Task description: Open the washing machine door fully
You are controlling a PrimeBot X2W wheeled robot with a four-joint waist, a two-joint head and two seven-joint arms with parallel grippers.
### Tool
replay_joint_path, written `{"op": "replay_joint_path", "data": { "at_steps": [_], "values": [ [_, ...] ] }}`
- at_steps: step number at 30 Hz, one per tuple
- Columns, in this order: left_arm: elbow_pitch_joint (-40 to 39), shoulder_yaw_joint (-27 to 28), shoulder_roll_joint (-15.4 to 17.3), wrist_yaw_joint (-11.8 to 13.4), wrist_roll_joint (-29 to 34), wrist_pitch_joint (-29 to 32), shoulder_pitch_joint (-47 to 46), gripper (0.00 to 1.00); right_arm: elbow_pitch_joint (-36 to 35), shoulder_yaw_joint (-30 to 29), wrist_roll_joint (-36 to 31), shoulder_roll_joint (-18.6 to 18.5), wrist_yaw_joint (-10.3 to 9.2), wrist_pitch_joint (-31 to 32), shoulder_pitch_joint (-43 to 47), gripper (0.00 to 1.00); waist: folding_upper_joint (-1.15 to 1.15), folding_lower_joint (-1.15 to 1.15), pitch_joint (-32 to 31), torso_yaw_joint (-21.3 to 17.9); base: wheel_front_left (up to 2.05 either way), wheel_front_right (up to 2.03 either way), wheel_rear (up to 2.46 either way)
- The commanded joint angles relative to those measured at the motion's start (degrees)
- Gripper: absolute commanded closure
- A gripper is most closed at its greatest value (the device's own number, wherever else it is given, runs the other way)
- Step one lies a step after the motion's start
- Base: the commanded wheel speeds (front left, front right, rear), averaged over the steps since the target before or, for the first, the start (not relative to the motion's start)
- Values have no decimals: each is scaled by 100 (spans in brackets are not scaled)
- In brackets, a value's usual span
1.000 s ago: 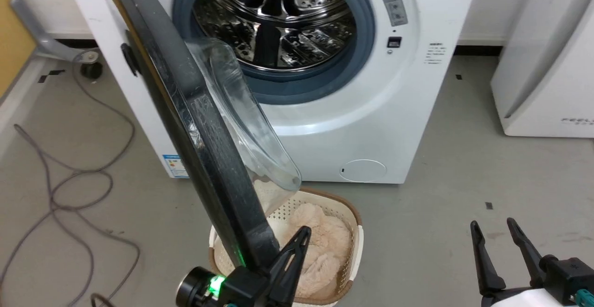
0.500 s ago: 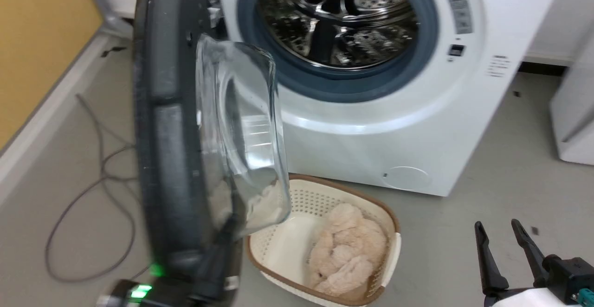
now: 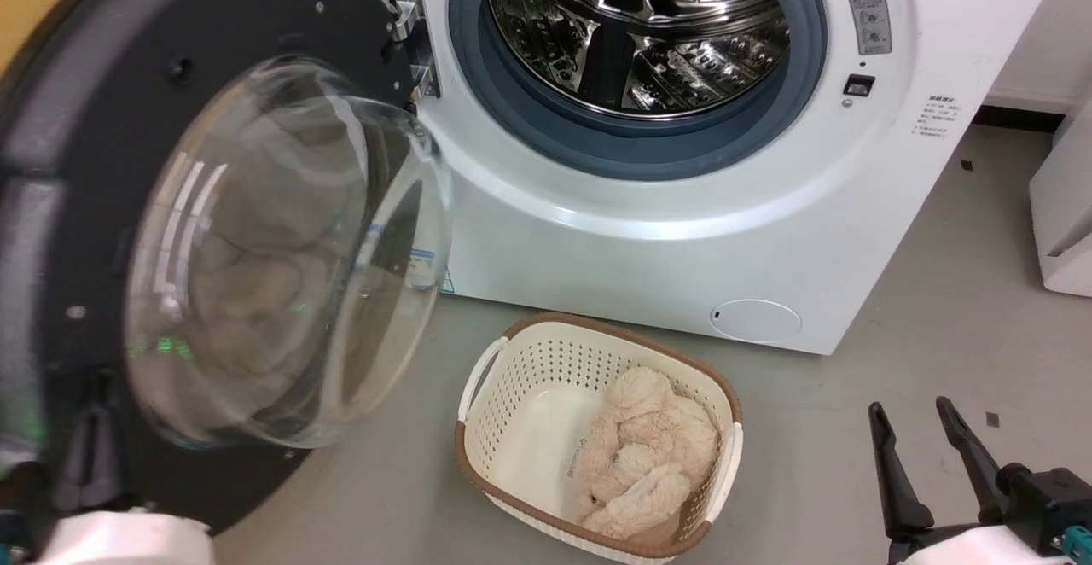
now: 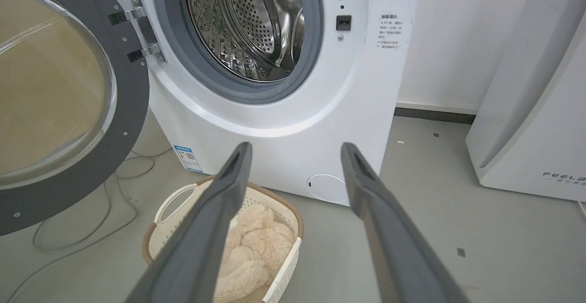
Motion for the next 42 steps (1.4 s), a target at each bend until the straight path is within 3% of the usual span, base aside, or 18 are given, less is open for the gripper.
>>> {"op": "replay_joint_path", "data": {
  "at_steps": [1, 14, 19, 24, 27, 28, 29, 33, 42],
  "values": [
    [226, 184, 92, 6, -116, -76, -157, 100, -25, -13, 15, 15, 5, 12, -68, 0, 0, 0, 12, -14, 0, 0, 0],
    [1700, 886, 434, -186, -567, -561, -592, 100, -48, -13, 13, 15, 5, 35, -67, 0, 0, 0, 14, -166, 0, 0, 0],
    [1605, 857, 351, -237, -542, -641, -406, 100, -28, -3, 19, 15, 5, 45, -20, 0, 0, 0, -80, -202, 0, 0, 0],
    [1089, 562, 37, -142, -440, -501, 100, 100, -23, 6, 50, 15, 5, 68, 58, 0, 0, 0, -236, -218, 0, 0, 0],
    [665, 183, -139, -143, -289, -312, 399, 53, -57, -6, 16, 15, 5, 91, 113, 0, 0, 0, -297, -217, 0, 0, 0],
    [548, 43, -191, -153, -239, -243, 473, 13, -72, -4, 5, 15, 5, 101, 126, 0, 0, 0, -309, -222, 0, 0, 0],
    [448, -81, -227, -149, -170, -192, 530, 0, -89, 0, -13, 15, 5, 109, 134, 0, 0, 0, -320, -233, 0, 0, 0],
    [130, -632, -352, -89, 250, -100, 630, 0, -174, 22, -102, 15, 5, 159, 161, 0, 0, 0, -364, -304, 0, 0, 0],
    [115, -1365, -481, -378, 422, 118, 166, 0, -567, 113, -250, 15, 5, 358, 230, 0, 0, 0, -464, -675, 0, 0, 0]
  ]
}}
